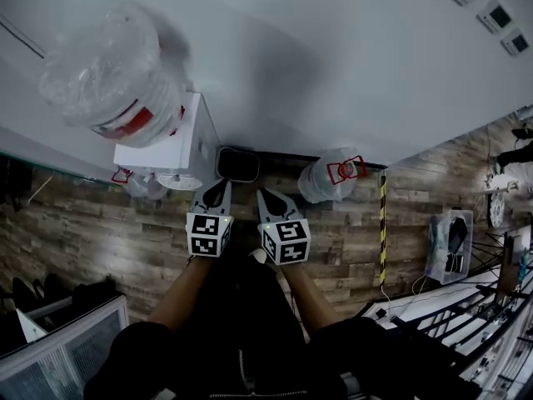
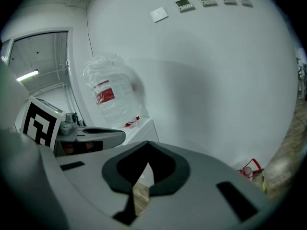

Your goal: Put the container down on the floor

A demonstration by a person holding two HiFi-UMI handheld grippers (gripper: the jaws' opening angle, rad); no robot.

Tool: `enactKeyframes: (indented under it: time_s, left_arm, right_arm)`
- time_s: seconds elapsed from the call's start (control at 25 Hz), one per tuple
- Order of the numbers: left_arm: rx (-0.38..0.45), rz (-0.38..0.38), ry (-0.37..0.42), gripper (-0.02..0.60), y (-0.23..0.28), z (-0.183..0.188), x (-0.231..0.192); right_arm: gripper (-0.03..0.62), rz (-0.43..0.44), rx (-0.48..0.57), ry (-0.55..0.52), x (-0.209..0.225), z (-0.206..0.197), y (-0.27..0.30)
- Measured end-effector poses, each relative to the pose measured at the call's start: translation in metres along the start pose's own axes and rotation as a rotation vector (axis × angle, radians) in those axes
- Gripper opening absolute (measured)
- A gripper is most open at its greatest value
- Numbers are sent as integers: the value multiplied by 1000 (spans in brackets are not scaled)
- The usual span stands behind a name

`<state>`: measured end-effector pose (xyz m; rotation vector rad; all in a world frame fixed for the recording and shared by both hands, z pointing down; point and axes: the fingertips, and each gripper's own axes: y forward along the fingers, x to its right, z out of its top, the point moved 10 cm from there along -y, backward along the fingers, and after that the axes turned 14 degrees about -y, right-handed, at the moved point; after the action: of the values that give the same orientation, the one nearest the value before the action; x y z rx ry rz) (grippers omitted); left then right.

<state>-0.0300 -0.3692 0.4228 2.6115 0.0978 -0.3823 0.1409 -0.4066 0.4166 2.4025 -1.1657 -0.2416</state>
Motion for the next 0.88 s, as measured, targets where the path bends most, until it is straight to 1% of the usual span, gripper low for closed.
enactKeyframes:
  time_s: [0.08, 0.24, 0.4, 0.52, 0.68, 0.88]
  left_arm:
    - [-3, -11, 7, 15, -14, -3, 1]
    - [18, -31, 29, 15, -33, -1, -2]
    - [32, -58, 27, 15, -50, 4, -14]
    - [45, -63, 22, 15, -72, 0, -25]
    - [56, -76, 9, 15, -97, -9, -38]
    - [62, -89, 1, 15, -130, -19, -50]
  right_arm:
    - [11, -3, 14, -3, -13, 2, -9]
    - [10, -35, 59, -8, -34, 6, -22]
    - [11, -78, 72, 15, -56, 4, -27]
    - [10, -94, 81, 23, -81, 4, -34]
    - [10, -110, 105, -12, -113, 10, -44]
    - [9, -109, 119, -36, -146, 14, -53]
